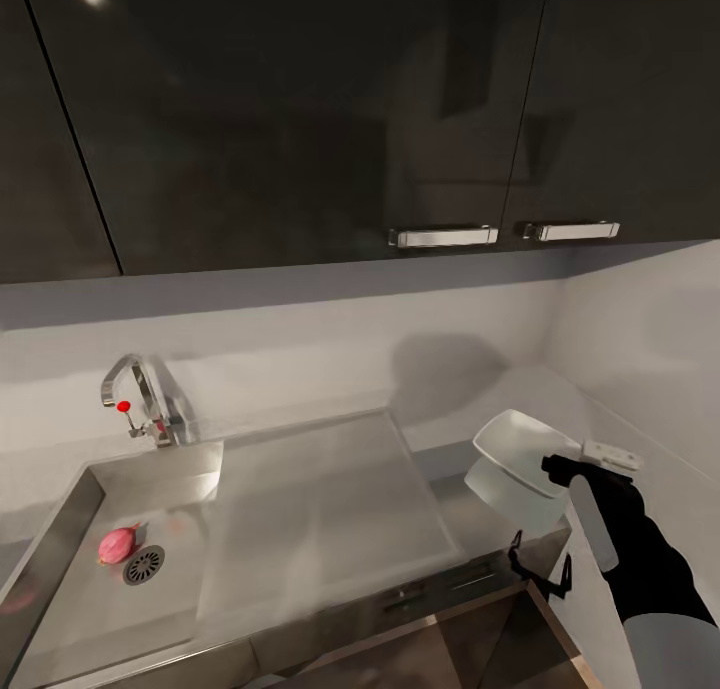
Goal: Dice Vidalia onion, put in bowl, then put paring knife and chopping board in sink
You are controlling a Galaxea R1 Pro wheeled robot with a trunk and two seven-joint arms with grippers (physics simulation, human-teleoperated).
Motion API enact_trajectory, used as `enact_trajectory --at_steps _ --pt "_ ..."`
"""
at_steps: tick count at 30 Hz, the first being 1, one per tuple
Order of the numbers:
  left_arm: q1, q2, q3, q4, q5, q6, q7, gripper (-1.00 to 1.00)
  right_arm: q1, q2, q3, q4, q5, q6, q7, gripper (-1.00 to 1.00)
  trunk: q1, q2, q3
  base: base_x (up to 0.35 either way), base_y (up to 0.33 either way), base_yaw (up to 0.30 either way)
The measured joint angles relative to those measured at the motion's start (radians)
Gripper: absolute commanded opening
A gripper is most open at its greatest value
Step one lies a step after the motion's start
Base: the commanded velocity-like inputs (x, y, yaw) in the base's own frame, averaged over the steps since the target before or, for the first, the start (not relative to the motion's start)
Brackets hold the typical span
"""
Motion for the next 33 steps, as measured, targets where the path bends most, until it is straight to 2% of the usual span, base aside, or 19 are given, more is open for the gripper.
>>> enact_trajectory --at_steps 6,11,24,33 --pt "0.0 0.0 0.0 0.0 0.0 0.0 0.0 1.0 0.0 0.0 -0.005 0.002 -0.005 -0.001 0.036 1.0 0.0 0.0 0.0 0.0 0.0 0.0" --pt "0.0 0.0 0.0 0.0 0.0 0.0 0.0 1.0 0.0 -0.003 -0.04 0.014 -0.003 0.0 0.082 1.0 0.0 0.0 0.0 0.0 0.0 0.0" --pt "0.0 0.0 0.0 0.002 0.001 0.0 0.0 1.0 0.0 -0.007 -0.057 0.021 -0.003 -0.001 0.088 1.0 0.0 0.0 -0.001 0.0 0.0 0.0" --pt "0.0 0.0 0.0 0.001 0.001 0.0 0.0 1.0 0.0 -0.008 -0.058 0.022 -0.003 -0.001 0.089 1.0 0.0 0.0 -0.012 0.0 0.0 0.0"
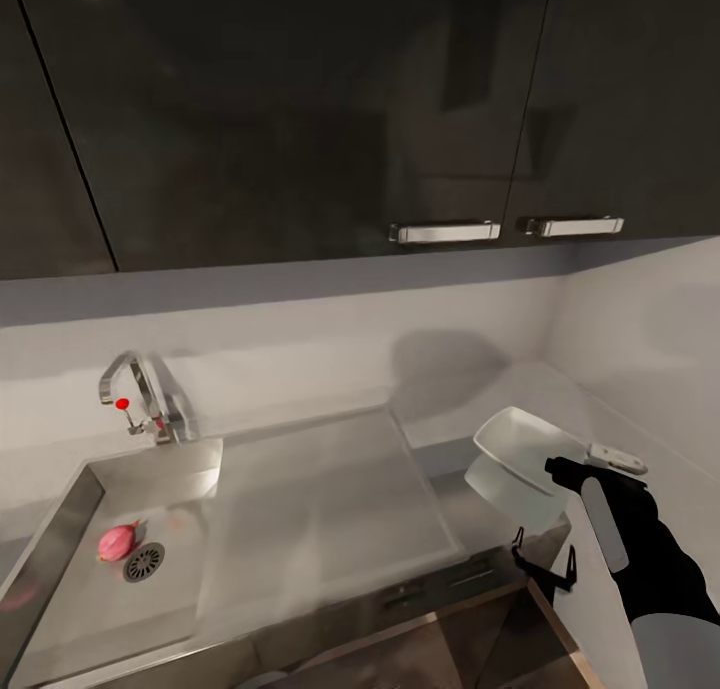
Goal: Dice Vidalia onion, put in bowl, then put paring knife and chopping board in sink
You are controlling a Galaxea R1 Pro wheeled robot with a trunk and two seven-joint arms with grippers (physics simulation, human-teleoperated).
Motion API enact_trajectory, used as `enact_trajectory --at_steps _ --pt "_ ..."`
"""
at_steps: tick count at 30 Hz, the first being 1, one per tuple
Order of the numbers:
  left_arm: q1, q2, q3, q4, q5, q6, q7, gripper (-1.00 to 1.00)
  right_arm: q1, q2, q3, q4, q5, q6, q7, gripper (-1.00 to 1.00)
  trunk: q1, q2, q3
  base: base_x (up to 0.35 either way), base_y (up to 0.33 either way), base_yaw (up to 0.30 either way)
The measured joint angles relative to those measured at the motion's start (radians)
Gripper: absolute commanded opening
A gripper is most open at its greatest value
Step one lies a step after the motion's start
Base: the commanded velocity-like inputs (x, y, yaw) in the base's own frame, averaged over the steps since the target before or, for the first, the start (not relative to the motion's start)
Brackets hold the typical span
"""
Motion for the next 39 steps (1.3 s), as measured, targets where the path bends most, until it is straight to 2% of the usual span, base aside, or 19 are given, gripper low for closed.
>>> enact_trajectory --at_steps 39 --pt "0.0 0.0 0.0 0.001 0.0 0.0 0.0 1.0 0.0 0.0 0.0 0.0 0.0 0.0 0.0 1.0 0.0 0.0 -0.061 0.0 0.0 0.0"
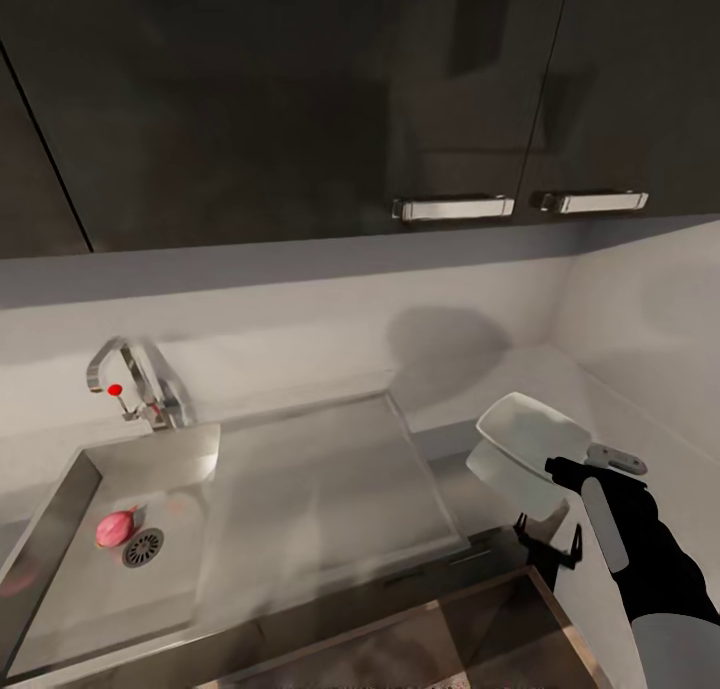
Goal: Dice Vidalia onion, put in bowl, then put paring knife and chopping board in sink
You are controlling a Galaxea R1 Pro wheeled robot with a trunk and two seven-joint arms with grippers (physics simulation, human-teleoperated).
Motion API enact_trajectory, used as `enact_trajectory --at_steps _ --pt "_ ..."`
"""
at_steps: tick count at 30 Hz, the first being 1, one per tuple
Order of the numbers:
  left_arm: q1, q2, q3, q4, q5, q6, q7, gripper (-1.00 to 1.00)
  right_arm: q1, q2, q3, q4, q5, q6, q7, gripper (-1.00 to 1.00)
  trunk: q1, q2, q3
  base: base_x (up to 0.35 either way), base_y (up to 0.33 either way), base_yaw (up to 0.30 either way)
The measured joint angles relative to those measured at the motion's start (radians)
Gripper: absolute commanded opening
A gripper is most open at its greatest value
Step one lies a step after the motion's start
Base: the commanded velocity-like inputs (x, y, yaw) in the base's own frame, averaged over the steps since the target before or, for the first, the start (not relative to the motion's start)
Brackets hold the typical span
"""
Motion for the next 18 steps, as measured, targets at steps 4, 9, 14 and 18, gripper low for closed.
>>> enact_trajectory --at_steps 4,9,14,18 --pt "0.0 0.0 0.0 0.0 0.0 0.0 0.0 1.0 0.0 0.0 0.0 0.0 0.0 0.0 0.0 1.0 0.0 0.0 -0.006 0.0 0.0 0.0" --pt "0.0 0.0 0.0 0.0 0.0 0.0 0.0 1.0 0.0 0.001 0.0 0.0 0.0 0.0 0.0 1.0 0.0 0.0 -0.014 0.0 0.0 0.0" --pt "0.0 0.0 0.0 0.0 0.0 0.0 0.0 1.0 0.0 0.001 0.0 0.0 0.0 0.0 0.0 1.0 0.0 0.0 -0.022 0.0 0.0 0.0" --pt "0.0 0.0 0.0 0.0 0.0 0.0 0.0 1.0 0.0 0.001 0.0 0.0 0.0 0.0 0.0 1.0 0.0 0.0 -0.029 0.0 0.0 0.0"
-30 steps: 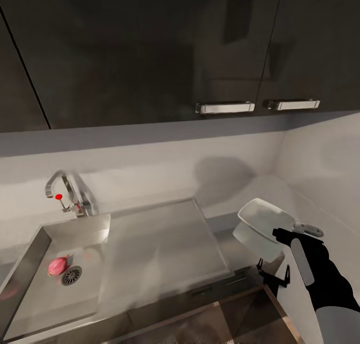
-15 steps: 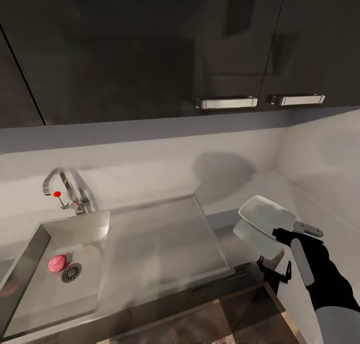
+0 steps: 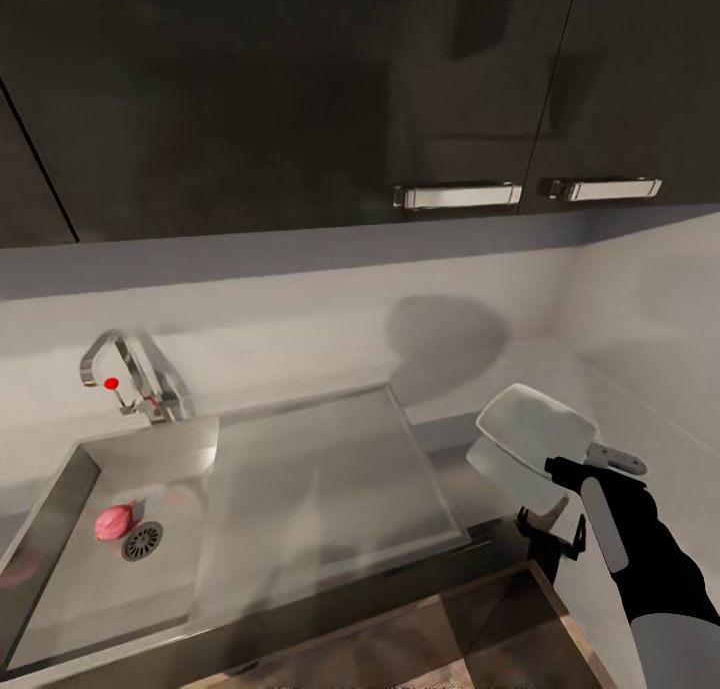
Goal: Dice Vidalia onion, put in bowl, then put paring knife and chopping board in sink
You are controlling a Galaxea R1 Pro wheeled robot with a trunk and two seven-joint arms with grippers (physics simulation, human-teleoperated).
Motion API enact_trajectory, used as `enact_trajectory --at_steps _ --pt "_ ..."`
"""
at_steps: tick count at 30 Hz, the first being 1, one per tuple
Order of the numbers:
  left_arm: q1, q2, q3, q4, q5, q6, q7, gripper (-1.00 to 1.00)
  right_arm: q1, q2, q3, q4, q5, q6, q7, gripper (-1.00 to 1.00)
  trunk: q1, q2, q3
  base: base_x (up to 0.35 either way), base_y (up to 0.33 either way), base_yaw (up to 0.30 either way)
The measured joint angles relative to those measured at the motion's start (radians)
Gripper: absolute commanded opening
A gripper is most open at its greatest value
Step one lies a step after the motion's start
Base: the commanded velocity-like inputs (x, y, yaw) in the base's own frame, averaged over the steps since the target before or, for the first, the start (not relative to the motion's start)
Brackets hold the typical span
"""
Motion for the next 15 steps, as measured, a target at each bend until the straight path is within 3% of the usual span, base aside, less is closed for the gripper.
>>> enact_trajectory --at_steps 15 --pt "0.0 0.0 0.0 0.0 0.0 0.0 0.0 1.0 0.0 0.0 0.0 0.0 0.0 0.0 0.0 1.0 0.0 0.0 -0.024 0.0 0.0 0.0"
